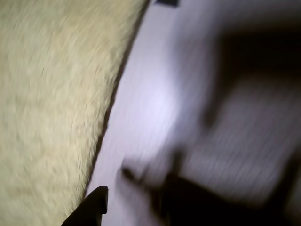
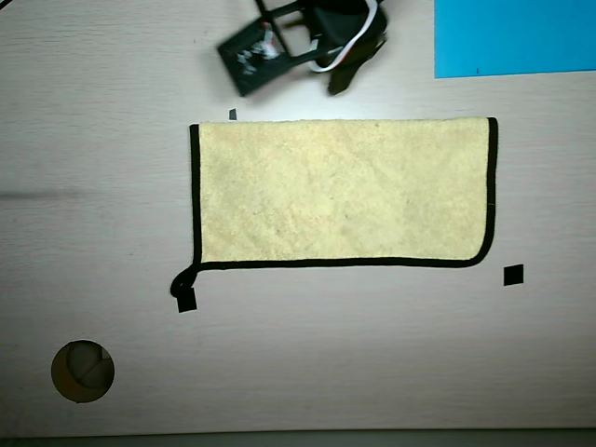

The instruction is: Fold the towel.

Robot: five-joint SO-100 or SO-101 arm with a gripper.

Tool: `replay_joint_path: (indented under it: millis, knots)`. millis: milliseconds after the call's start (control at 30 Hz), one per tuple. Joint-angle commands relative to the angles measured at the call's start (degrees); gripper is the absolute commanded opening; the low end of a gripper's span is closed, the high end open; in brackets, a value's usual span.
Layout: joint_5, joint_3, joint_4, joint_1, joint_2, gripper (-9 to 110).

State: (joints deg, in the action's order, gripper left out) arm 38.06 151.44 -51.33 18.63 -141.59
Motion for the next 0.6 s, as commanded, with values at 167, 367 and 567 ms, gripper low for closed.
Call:
replay_joint_path:
  millis: [167, 367, 567]
  knots:
    - [-15.38, -29.18, 2.02, 10.72, 28.83, 19]
    - [-17.14, -37.79, 4.48, 14.68, 40.43, 22]
    - [-15.64, -37.00, 9.76, 17.14, 45.79, 23]
